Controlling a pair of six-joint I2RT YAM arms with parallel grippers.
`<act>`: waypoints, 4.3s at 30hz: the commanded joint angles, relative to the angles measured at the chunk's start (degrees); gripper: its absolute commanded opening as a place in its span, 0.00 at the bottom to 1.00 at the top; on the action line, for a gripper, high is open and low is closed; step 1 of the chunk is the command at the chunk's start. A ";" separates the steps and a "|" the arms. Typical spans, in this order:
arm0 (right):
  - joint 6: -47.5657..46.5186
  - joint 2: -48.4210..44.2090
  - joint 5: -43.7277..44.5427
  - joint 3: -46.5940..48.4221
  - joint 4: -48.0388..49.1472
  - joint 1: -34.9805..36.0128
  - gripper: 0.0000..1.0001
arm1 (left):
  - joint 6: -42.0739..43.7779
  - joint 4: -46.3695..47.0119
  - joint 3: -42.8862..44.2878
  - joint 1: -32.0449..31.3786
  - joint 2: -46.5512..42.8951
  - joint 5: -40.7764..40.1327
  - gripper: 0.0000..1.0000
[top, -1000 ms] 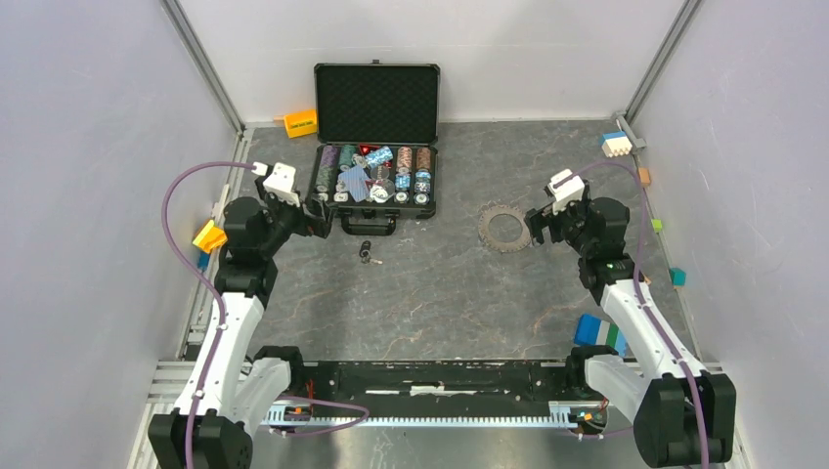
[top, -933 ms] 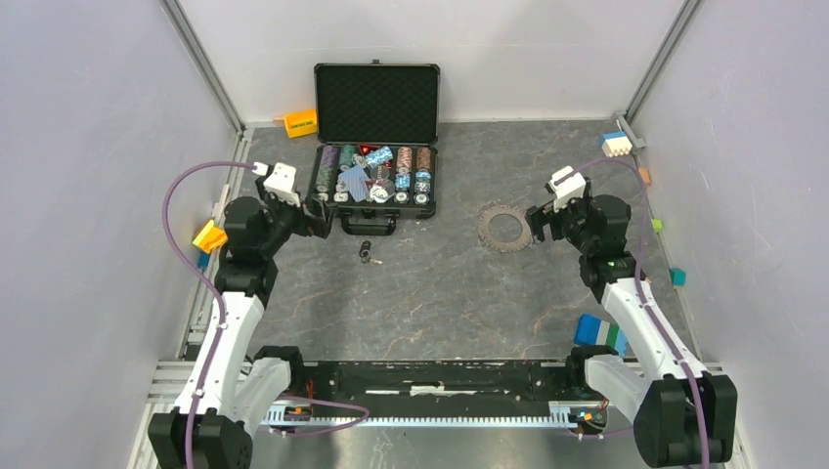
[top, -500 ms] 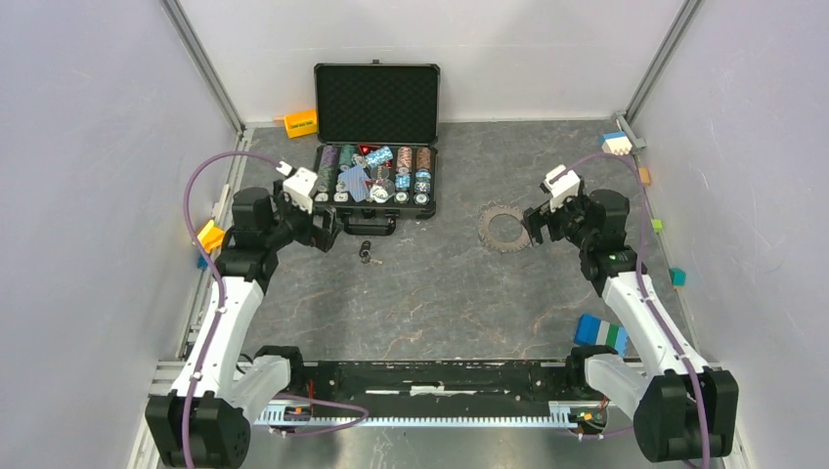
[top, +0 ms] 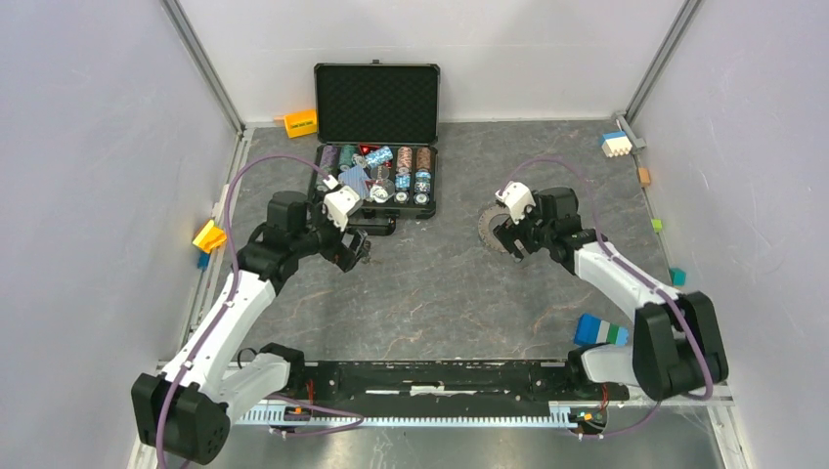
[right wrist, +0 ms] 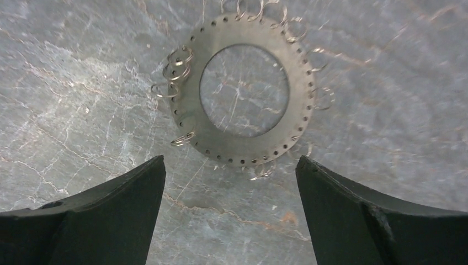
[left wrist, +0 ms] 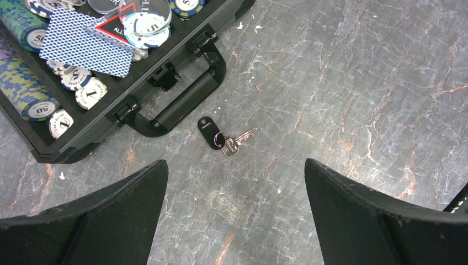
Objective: Put the keys on the keyring
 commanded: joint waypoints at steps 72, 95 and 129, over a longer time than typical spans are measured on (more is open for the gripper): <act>-14.44 -8.46 -27.85 14.22 -17.41 2.82 0.00 | 3.79 6.31 12.86 -9.64 8.82 24.86 0.82; -4.08 -2.98 -52.13 8.68 4.63 11.23 0.00 | 3.87 22.57 10.84 -19.39 23.61 35.47 0.44; 18.18 -6.44 -51.98 -2.10 32.10 11.26 0.00 | -1.38 47.38 -0.32 -21.47 19.32 34.21 0.16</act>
